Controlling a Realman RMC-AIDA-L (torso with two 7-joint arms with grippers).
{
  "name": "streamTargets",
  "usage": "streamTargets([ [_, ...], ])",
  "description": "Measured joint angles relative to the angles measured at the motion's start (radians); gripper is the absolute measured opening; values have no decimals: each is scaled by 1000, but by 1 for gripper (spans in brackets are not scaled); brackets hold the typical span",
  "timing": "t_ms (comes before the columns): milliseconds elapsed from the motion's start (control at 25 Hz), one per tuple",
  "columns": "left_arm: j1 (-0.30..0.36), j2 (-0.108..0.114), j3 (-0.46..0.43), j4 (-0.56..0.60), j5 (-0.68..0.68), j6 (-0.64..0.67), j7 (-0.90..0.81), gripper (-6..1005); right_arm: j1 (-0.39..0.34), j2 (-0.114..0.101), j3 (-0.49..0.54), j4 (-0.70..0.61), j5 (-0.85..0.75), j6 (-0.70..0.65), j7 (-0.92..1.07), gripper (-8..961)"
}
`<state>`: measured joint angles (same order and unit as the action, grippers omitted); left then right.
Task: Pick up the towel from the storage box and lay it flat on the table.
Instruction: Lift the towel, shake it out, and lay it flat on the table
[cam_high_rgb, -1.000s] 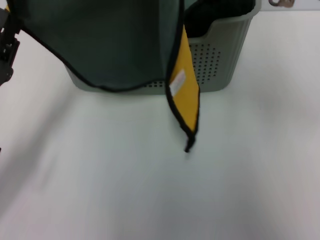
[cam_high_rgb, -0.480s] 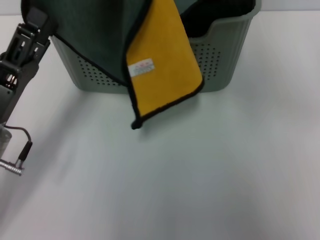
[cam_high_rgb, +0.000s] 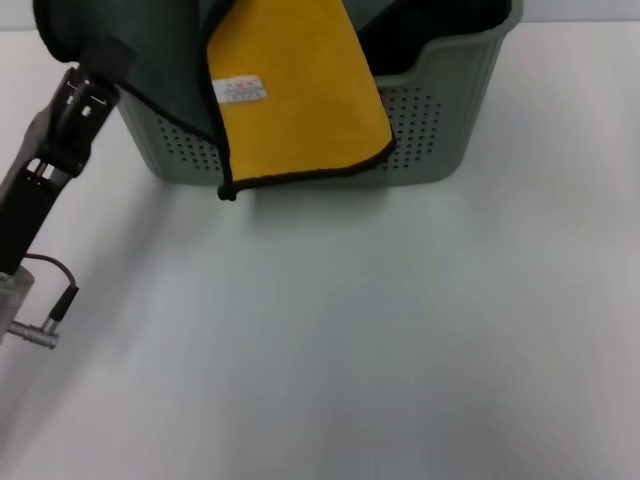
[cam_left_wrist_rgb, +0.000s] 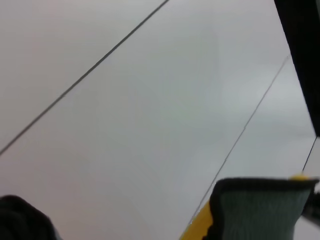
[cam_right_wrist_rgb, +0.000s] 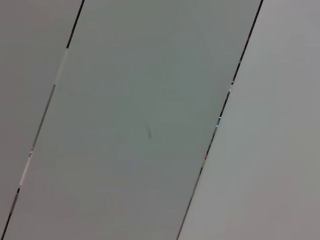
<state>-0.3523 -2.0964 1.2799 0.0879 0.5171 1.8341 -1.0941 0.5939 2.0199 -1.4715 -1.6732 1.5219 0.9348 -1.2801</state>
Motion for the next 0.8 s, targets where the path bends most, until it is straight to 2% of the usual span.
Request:
streamTargets([
  [320, 5, -10, -11, -5, -44, -51, 167, 884, 48, -1, 3, -5, -38, 4, 59, 2],
  [600, 7, -11, -9, -10, -147, -63, 232, 884, 71, -1, 13, -6, -52, 15, 85, 3],
  [800, -2, -11, -9, -16, -167, -65, 250, 884, 80, 0, 14, -5, -54, 22, 87, 3],
])
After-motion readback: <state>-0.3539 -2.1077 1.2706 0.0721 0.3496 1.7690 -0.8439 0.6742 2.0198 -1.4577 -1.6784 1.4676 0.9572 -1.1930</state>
